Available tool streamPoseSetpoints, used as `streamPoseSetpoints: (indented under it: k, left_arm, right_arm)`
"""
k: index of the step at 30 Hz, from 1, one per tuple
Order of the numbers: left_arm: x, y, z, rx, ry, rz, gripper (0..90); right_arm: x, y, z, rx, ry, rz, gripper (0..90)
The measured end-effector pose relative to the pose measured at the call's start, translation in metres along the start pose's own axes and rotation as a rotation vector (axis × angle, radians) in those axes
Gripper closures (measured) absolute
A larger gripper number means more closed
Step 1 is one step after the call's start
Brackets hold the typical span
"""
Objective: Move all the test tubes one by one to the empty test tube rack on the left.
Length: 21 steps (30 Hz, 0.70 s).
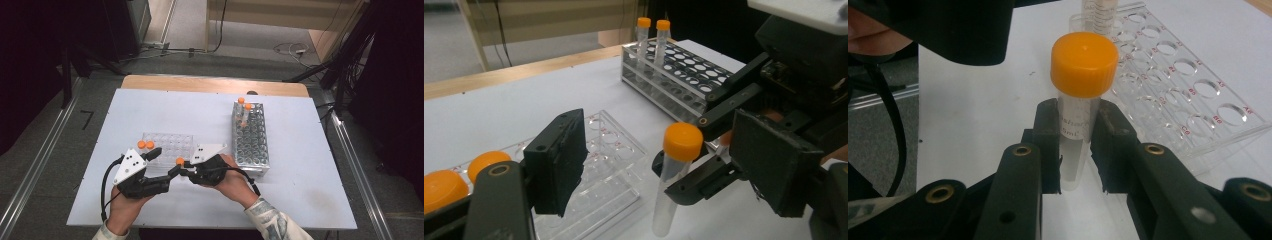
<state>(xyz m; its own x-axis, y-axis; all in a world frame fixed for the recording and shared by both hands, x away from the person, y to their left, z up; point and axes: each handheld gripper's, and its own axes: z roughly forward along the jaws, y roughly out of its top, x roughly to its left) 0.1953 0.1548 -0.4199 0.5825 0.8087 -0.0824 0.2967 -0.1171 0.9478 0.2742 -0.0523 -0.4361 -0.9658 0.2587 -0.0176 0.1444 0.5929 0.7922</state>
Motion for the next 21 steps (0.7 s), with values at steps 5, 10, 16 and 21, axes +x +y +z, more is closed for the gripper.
streamPoseSetpoints:
  k: [5,10,16,21]
  left_arm:
    - [-0.0022,-0.0012,0.0024,0.008,-0.035,0.009,32.4]
    - [-0.0026,-0.0042,0.0055,0.028,-0.059,0.015,45.6]
    - [-0.0035,-0.0062,0.0078,0.05,-0.063,0.025,60.2]
    - [-0.0014,-0.0072,0.0078,0.052,-0.064,0.014,68.6]
  right_arm:
    - [0.0009,0.0013,0.0018,-0.002,0.005,0.007,71.8]
    - [0.0027,0.0021,0.0041,-0.006,0.017,0.0,71.8]
    - [0.0063,0.0045,0.0048,-0.016,0.03,0.001,71.7]
    - [0.0069,0.0047,0.005,-0.012,0.031,0.001,71.7]
